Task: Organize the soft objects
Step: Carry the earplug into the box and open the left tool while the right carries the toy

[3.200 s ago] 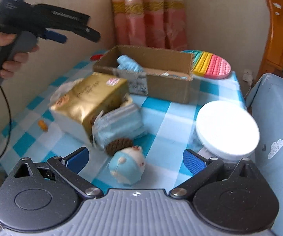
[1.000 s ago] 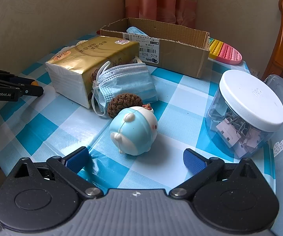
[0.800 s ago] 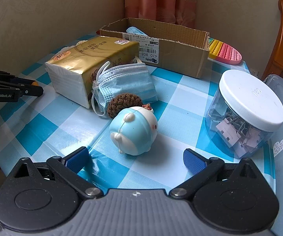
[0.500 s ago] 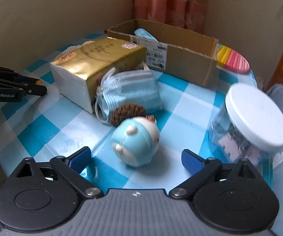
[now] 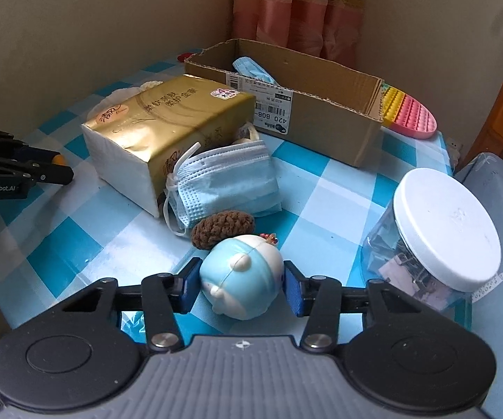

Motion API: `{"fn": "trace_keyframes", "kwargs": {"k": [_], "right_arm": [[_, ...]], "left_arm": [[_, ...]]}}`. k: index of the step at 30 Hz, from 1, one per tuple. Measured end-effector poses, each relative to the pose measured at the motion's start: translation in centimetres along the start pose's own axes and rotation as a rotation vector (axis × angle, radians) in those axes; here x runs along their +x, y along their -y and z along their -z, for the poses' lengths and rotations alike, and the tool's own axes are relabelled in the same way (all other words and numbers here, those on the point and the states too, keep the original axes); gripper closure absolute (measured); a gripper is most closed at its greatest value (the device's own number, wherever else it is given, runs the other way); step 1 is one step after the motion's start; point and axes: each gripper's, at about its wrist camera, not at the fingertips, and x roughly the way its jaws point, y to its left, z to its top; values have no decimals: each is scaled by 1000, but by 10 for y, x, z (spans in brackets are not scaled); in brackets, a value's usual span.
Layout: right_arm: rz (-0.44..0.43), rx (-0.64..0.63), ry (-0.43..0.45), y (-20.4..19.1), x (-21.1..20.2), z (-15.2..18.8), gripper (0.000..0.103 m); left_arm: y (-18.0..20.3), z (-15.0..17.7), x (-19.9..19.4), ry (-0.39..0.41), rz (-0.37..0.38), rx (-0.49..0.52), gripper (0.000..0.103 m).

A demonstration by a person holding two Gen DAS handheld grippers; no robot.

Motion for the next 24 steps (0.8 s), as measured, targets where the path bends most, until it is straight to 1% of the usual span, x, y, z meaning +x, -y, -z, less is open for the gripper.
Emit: {"fn": "trace_keyframes", "kwargs": {"k": [6,12,15,17,20,24], "right_arm": [[-5,6,5,2,-18,2,49],[0,5,19,7,-38,0,49],[22,-15,19,6,-43,-2,49],[19,-19,24,7,-45,-4,49],[11,-15,31,9,-48,-8,49],[7,-21,52,11,-53,-13,49]], "left_arm": [[8,-4,-16,2,14,34,77],[20,-17,-39,38,57,74,77],[26,-28,-51,69,90,83,77],[29,-37,-57,85,109,87,77],[34,-51,-60,107,138,90,77],[37,-77,-57,132,155,103,77]]}}
